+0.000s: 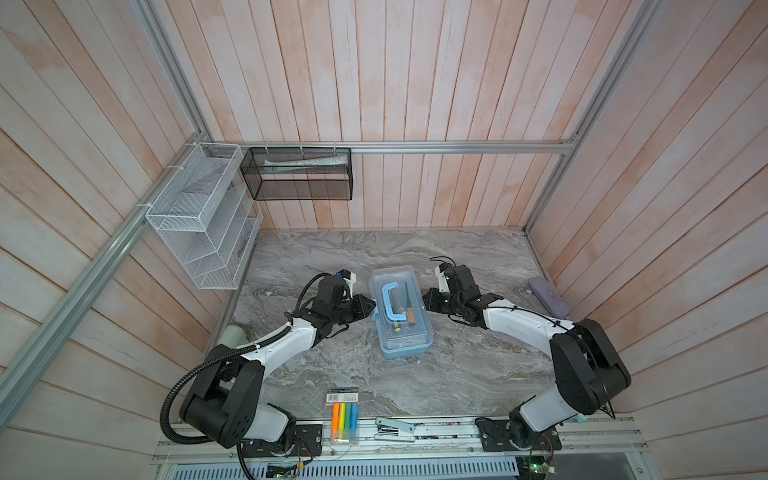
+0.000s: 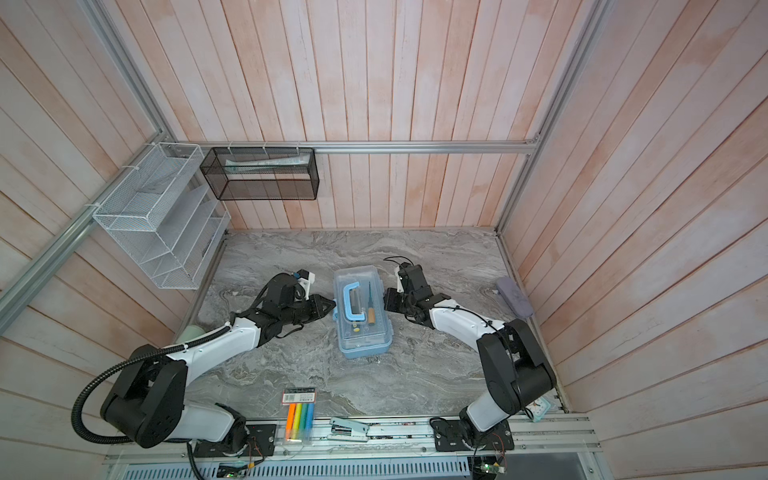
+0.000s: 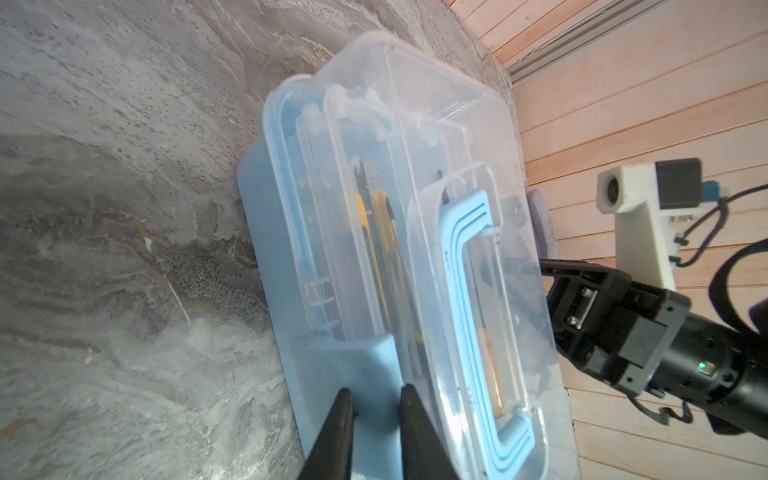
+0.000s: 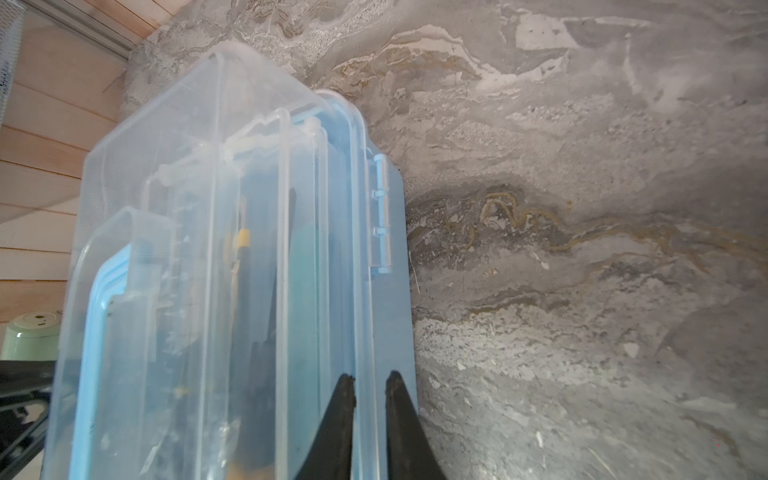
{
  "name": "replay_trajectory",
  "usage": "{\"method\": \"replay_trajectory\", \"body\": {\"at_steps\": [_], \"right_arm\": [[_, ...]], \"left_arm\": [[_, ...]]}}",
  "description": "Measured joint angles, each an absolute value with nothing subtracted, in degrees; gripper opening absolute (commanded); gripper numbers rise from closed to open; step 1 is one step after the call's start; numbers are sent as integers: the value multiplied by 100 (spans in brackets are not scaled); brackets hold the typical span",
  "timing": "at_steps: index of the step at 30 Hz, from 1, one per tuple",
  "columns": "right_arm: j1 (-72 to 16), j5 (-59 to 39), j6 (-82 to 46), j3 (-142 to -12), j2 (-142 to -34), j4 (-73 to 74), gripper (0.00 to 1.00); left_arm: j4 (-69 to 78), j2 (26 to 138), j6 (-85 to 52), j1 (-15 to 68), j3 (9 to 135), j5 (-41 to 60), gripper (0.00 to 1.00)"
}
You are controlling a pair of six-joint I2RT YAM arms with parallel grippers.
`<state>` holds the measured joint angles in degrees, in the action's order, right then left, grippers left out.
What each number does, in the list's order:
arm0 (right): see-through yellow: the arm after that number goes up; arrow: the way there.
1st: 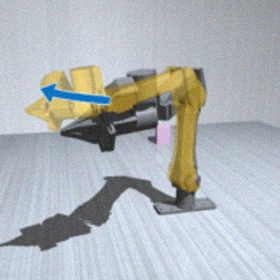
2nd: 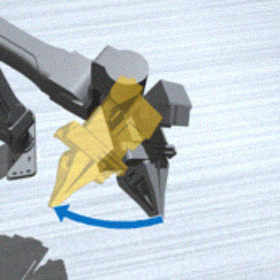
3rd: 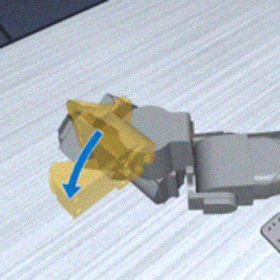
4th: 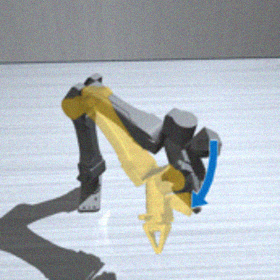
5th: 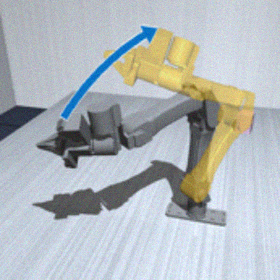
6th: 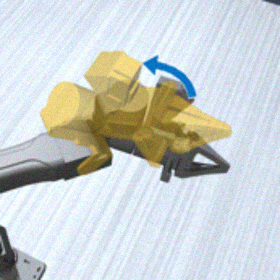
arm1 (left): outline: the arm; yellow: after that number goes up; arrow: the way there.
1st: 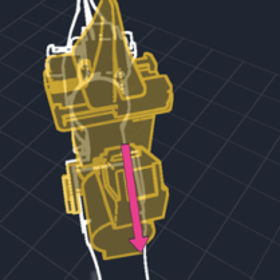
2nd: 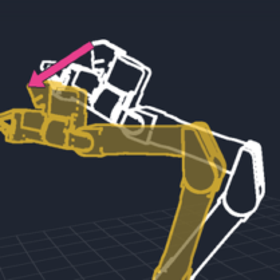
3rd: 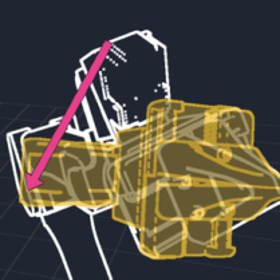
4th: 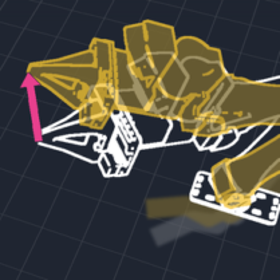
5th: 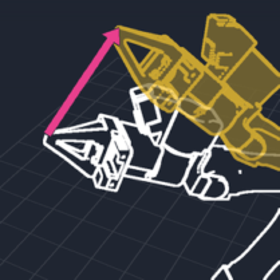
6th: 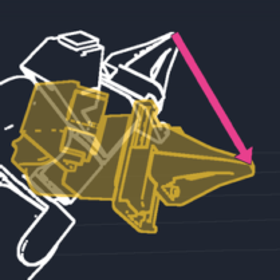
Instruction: Pack the tool kit
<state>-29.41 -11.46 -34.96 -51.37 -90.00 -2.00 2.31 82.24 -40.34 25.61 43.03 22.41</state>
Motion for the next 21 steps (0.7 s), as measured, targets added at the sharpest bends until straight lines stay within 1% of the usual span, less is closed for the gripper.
{"method": "replay_trajectory", "body": {"at_steps": [6, 7, 9, 11, 21], "right_arm": [[-2941, -1144, -3496, -5142, -9013, -180, 15], [-2941, -1144, -3496, -5142, -9017, -172, 15], [-2941, -1144, -3496, -5142, -9021, -163, 15], [-2941, -1144, -3496, -5142, -9021, -161, 15], [-2941, -1131, -3498, -5179, -9067, -132, 15]], "left_arm": [[279, 8232, -4051, 2561, 4303, 2196, 20], [276, 8232, -4051, 2561, 4303, 2182, 21], [270, 8232, -4047, 2563, 4303, 2167, 27], [211, 8232, -4018, 2591, 4303, 2143, 29], [69, 8230, -4007, 2646, 4305, 2023, 29]]}}
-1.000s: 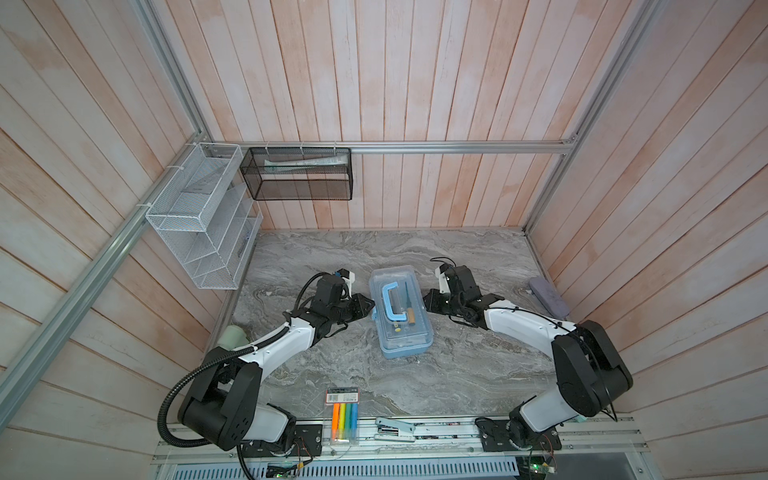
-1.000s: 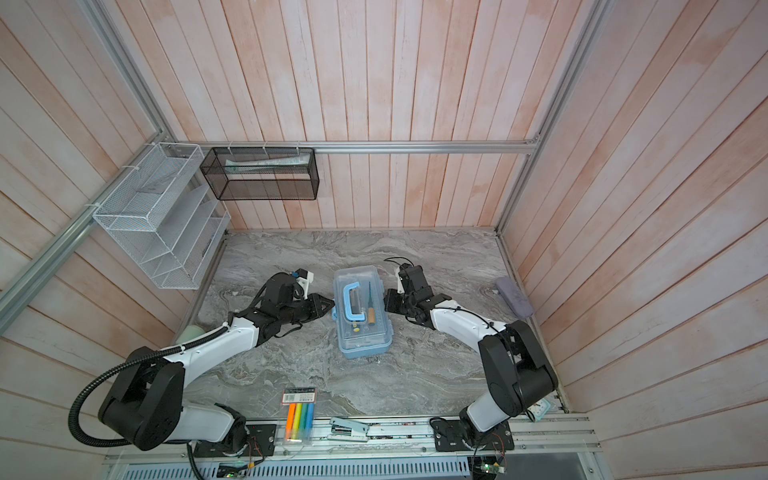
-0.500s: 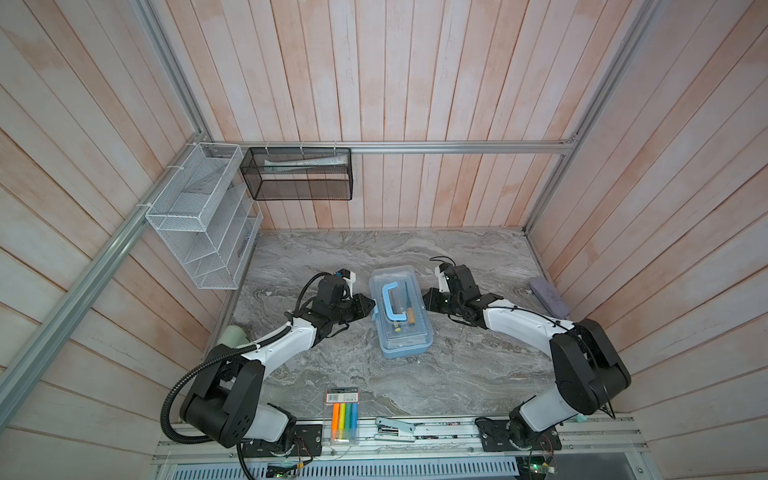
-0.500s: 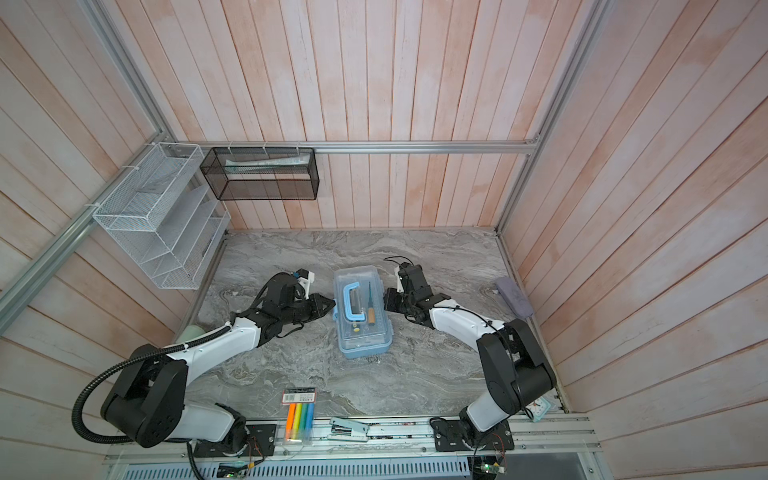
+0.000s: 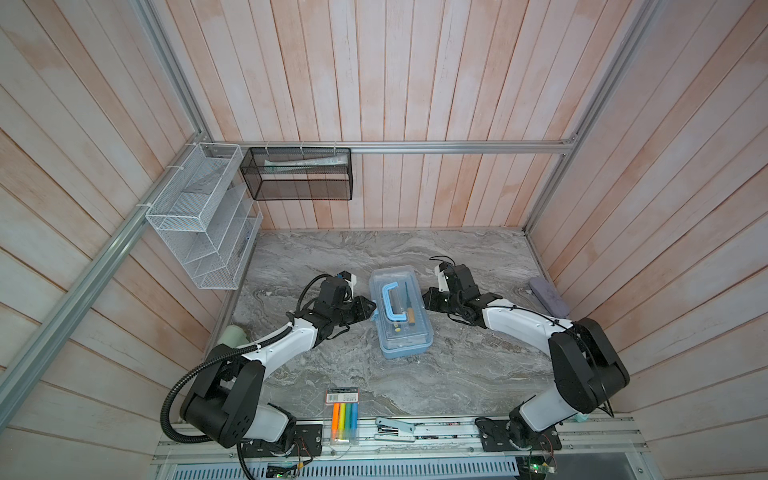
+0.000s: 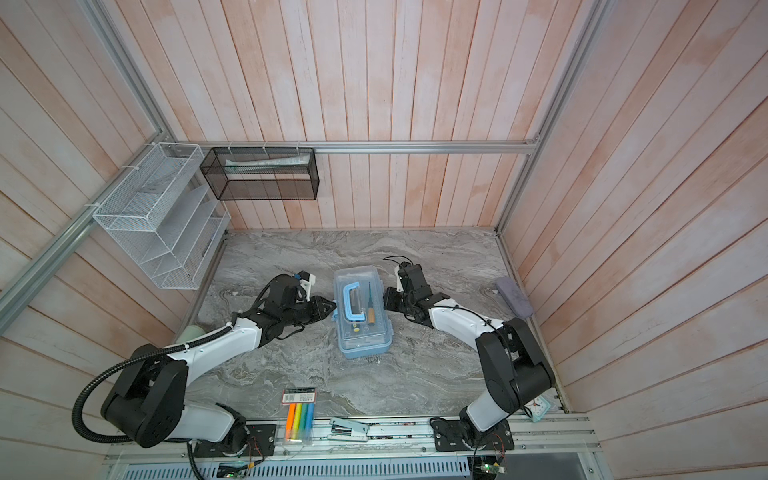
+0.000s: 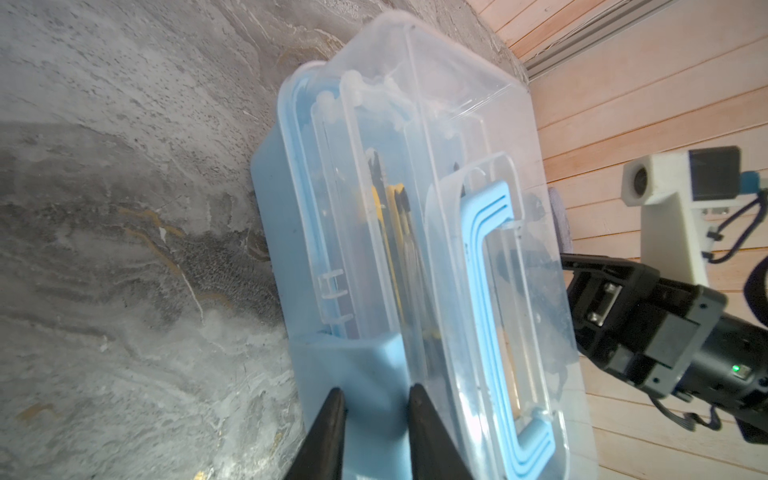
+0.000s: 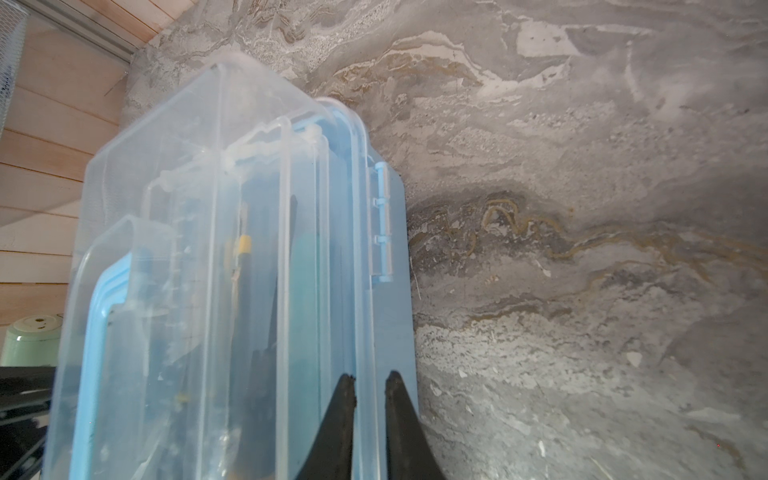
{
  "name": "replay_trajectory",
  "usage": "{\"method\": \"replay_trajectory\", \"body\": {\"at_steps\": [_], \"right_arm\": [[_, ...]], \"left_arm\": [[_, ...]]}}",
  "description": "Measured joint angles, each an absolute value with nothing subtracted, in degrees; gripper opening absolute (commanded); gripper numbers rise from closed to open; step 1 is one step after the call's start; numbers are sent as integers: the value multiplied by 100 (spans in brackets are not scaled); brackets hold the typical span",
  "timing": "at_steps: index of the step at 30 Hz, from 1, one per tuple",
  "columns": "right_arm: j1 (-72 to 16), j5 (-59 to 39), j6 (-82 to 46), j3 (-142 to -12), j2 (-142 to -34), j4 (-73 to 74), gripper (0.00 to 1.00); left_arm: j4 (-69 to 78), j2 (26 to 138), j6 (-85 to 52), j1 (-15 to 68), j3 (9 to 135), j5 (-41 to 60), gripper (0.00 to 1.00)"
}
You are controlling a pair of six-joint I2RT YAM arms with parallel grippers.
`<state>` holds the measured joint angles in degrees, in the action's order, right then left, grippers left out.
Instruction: Pack the tool kit
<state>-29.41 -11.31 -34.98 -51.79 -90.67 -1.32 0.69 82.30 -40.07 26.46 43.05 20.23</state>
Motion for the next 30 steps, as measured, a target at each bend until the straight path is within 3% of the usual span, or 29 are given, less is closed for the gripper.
{"method": "replay_trajectory", "body": {"at_steps": [30], "right_arm": [[-2945, -1116, -3498, -5181, -9072, -132, 15]], "left_arm": [[-14, 8230, -3992, 2692, 4303, 1927, 25]]}}
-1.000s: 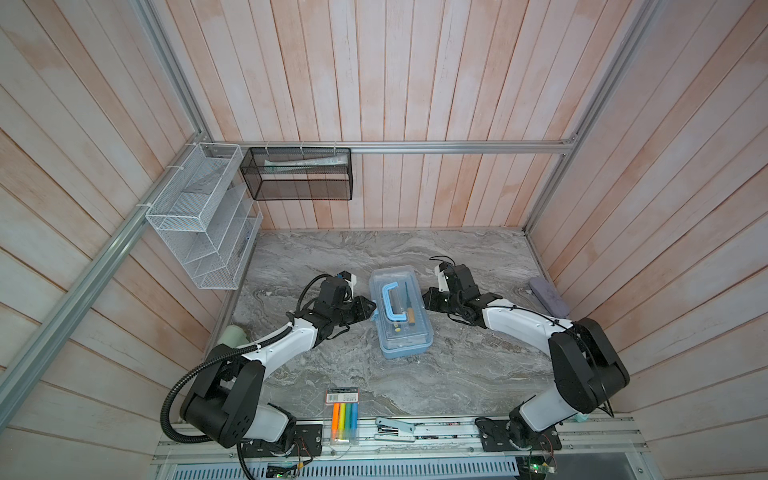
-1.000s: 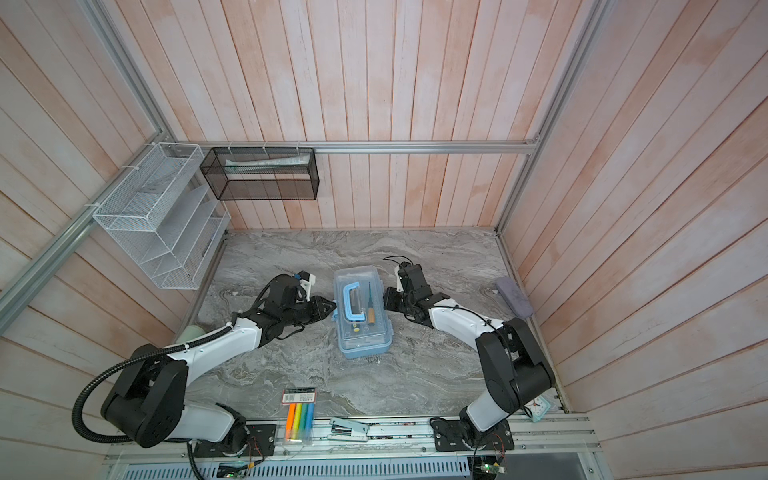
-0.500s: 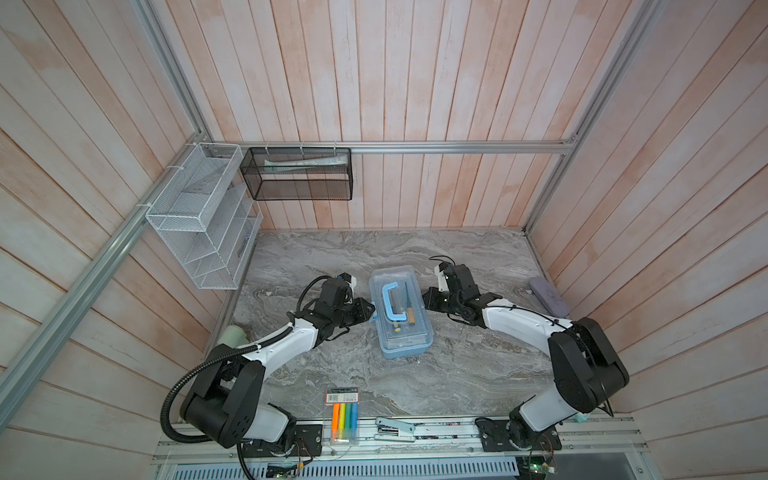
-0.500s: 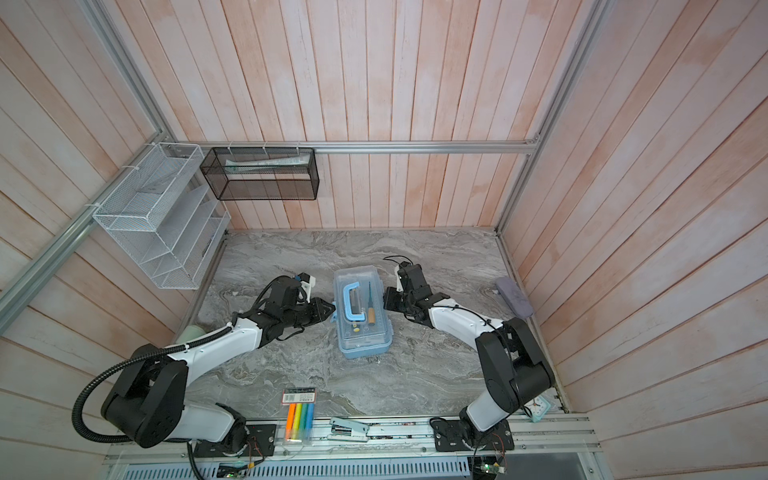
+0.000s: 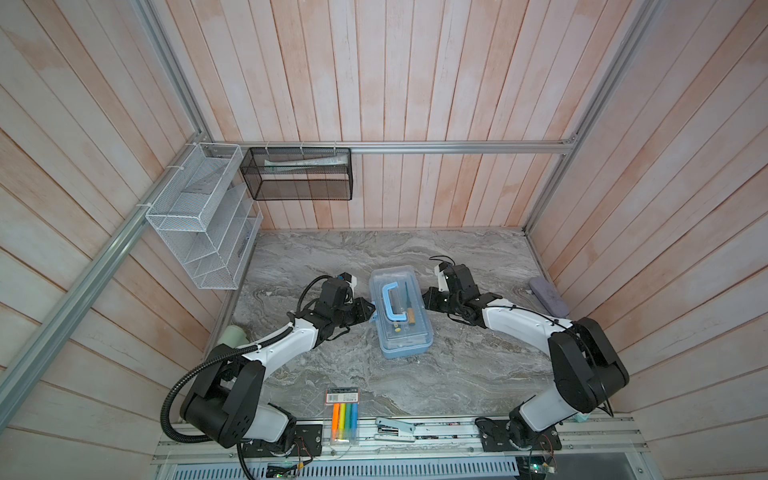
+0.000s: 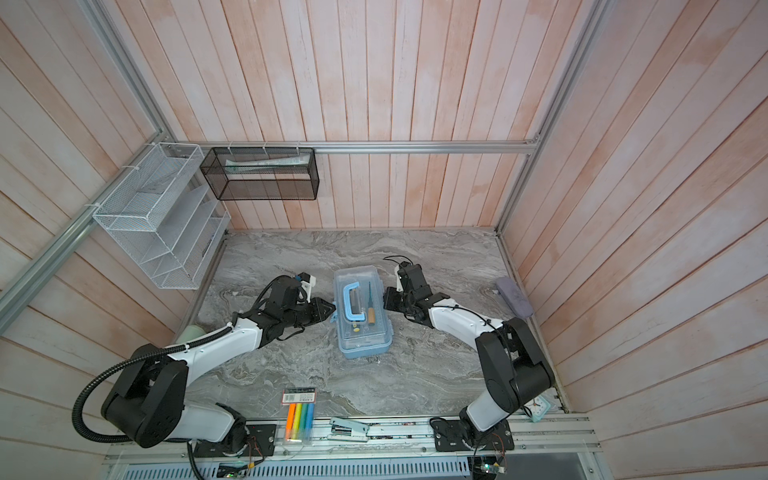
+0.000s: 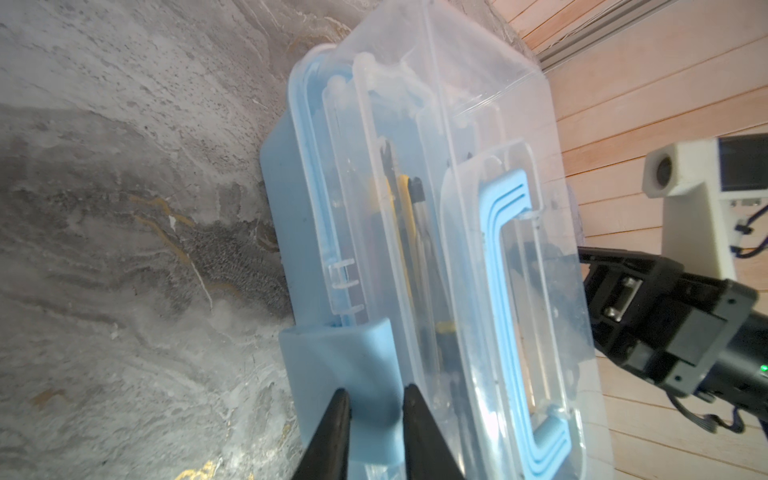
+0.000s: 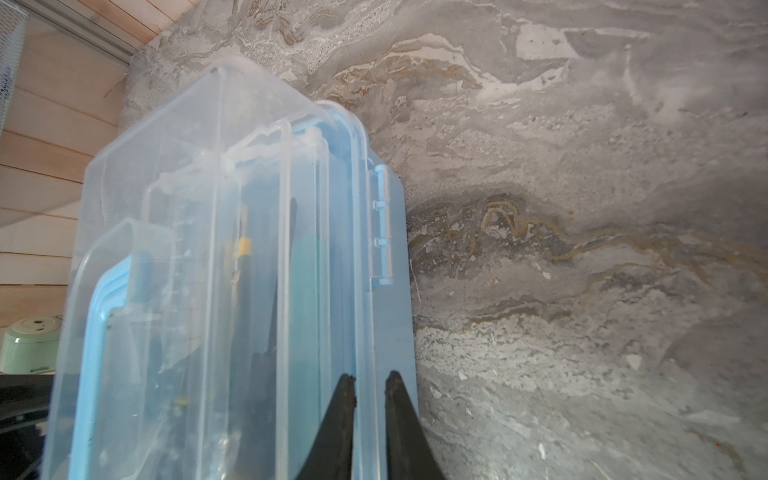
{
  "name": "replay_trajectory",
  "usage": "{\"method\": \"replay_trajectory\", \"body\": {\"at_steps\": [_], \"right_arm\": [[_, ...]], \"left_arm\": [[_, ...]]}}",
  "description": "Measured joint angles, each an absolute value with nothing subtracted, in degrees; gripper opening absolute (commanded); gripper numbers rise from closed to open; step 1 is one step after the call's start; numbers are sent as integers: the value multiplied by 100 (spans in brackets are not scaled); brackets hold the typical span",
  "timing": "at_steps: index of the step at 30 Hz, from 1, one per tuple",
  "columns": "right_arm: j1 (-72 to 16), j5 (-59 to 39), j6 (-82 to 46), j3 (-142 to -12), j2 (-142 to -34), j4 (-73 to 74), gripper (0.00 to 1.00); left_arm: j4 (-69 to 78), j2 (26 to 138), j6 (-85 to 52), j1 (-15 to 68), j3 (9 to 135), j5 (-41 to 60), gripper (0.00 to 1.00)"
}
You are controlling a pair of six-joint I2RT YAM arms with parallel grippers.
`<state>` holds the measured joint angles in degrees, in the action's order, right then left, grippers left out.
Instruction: Pack the tool kit
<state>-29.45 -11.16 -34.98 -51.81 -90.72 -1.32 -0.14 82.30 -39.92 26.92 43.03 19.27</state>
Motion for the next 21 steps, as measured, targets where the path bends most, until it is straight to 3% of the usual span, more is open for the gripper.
{"method": "replay_trajectory", "body": {"at_steps": [21], "right_arm": [[-2945, -1098, -3498, -5194, -9133, -27, 15]], "left_arm": [[139, 8416, -4101, 2845, 4191, 1850, 23]]}}
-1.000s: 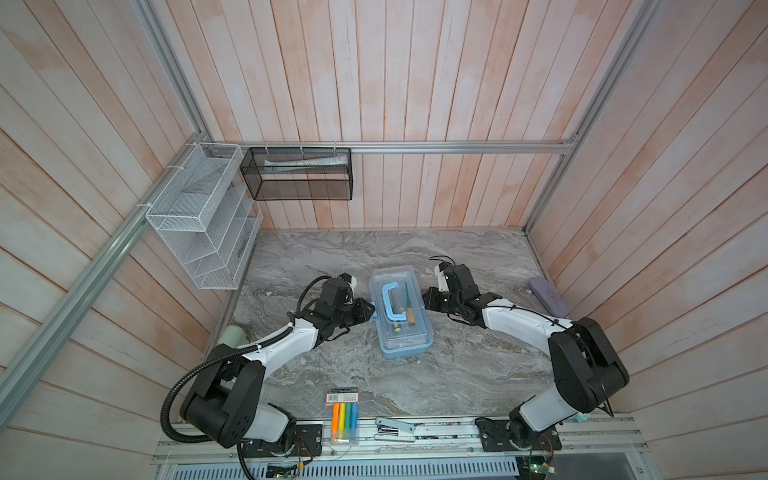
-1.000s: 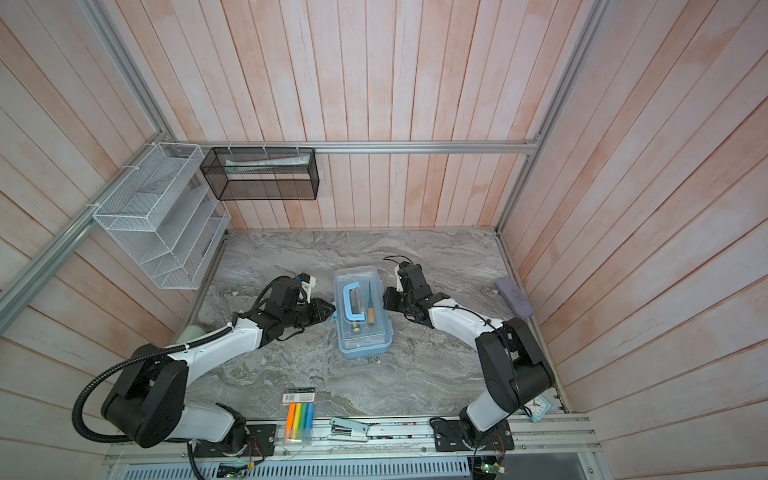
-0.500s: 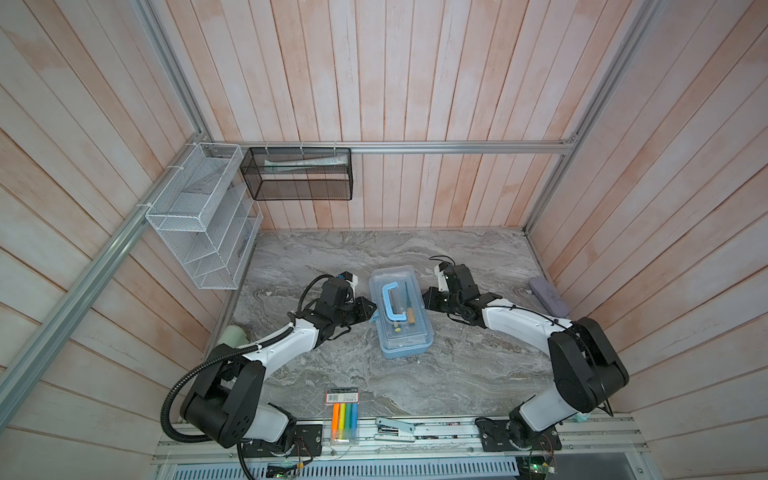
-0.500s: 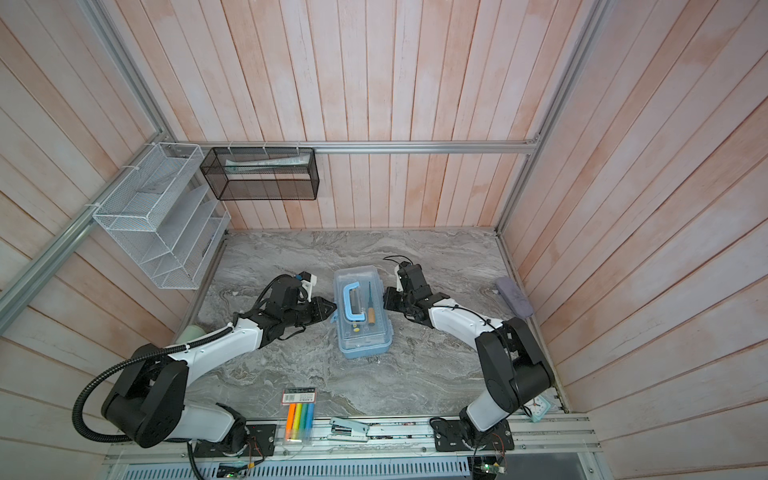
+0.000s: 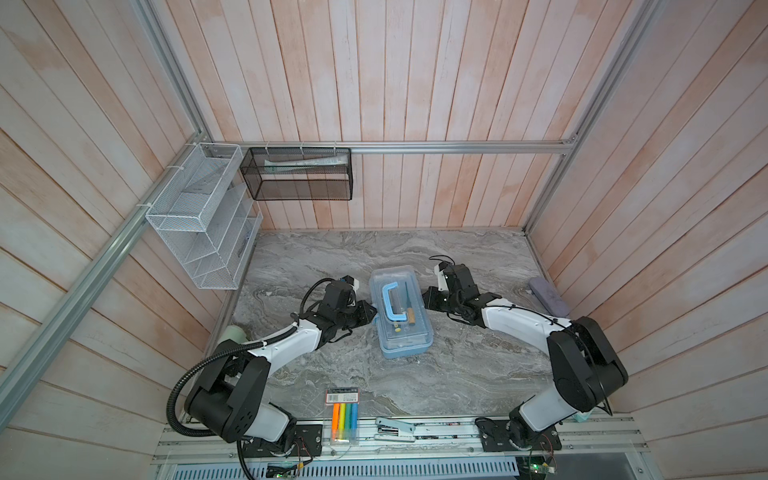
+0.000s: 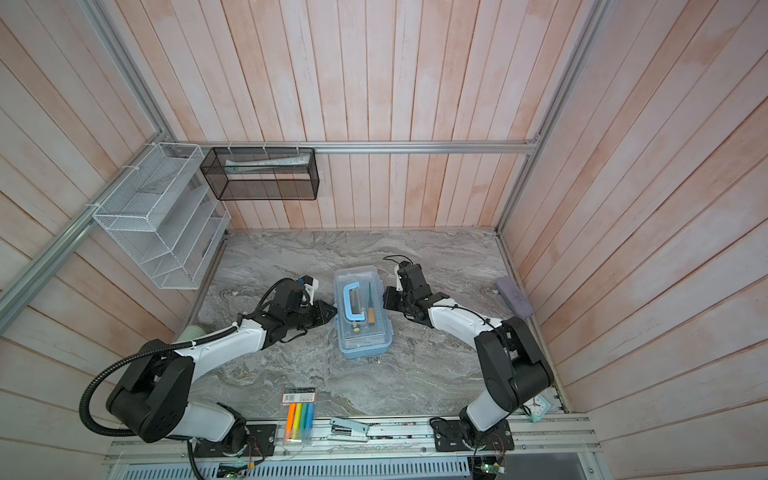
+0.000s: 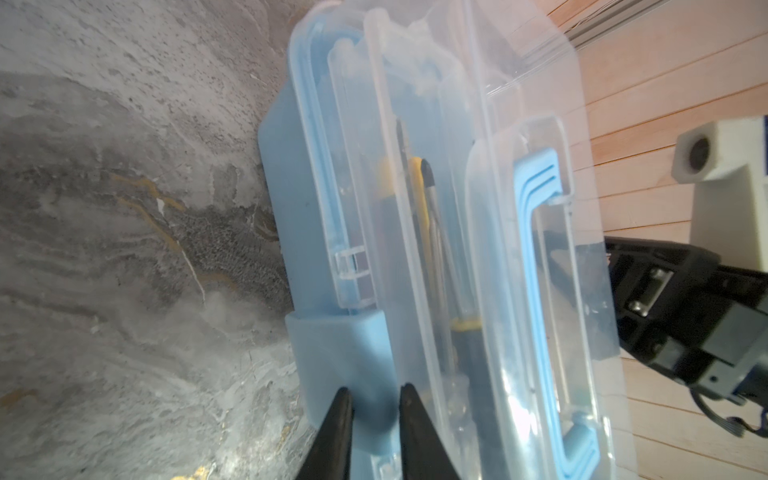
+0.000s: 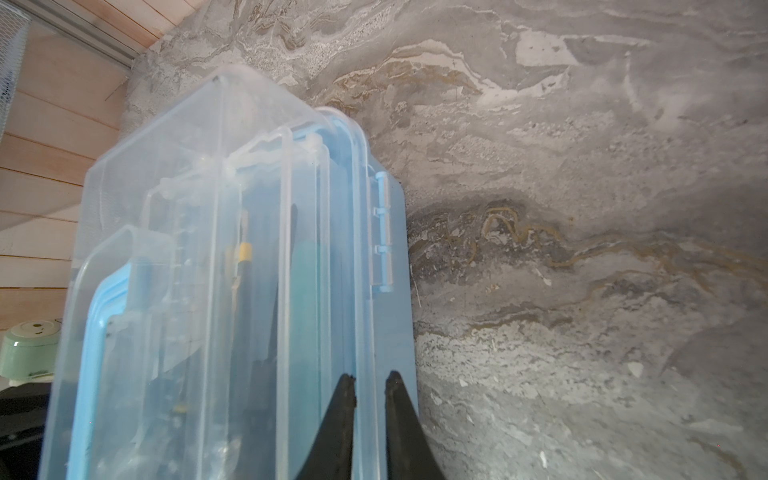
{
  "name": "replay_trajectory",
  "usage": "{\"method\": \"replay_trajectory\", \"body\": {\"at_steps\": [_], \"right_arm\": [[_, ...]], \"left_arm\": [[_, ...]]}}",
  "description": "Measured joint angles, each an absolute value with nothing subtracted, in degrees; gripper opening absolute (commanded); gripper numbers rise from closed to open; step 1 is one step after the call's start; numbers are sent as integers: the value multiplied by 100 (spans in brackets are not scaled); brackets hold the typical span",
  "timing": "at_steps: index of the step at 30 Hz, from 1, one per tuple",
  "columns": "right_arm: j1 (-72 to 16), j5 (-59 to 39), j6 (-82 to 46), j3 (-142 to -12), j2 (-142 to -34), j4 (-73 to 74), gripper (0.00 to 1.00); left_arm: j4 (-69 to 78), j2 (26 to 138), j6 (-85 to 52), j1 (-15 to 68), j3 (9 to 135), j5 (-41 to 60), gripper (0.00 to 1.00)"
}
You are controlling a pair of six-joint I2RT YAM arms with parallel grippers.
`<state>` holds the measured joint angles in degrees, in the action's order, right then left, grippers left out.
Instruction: Pack the tool kit
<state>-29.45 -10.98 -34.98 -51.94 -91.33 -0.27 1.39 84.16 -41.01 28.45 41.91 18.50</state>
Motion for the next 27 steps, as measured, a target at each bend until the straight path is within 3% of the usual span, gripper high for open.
{"method": "replay_trajectory", "body": {"at_steps": [27], "right_arm": [[-2932, -1181, -3819, -4458, -9100, 1461, 17]], "left_arm": [[2121, 8586, -4372, 2897, 3398, 1409, 24]]}}
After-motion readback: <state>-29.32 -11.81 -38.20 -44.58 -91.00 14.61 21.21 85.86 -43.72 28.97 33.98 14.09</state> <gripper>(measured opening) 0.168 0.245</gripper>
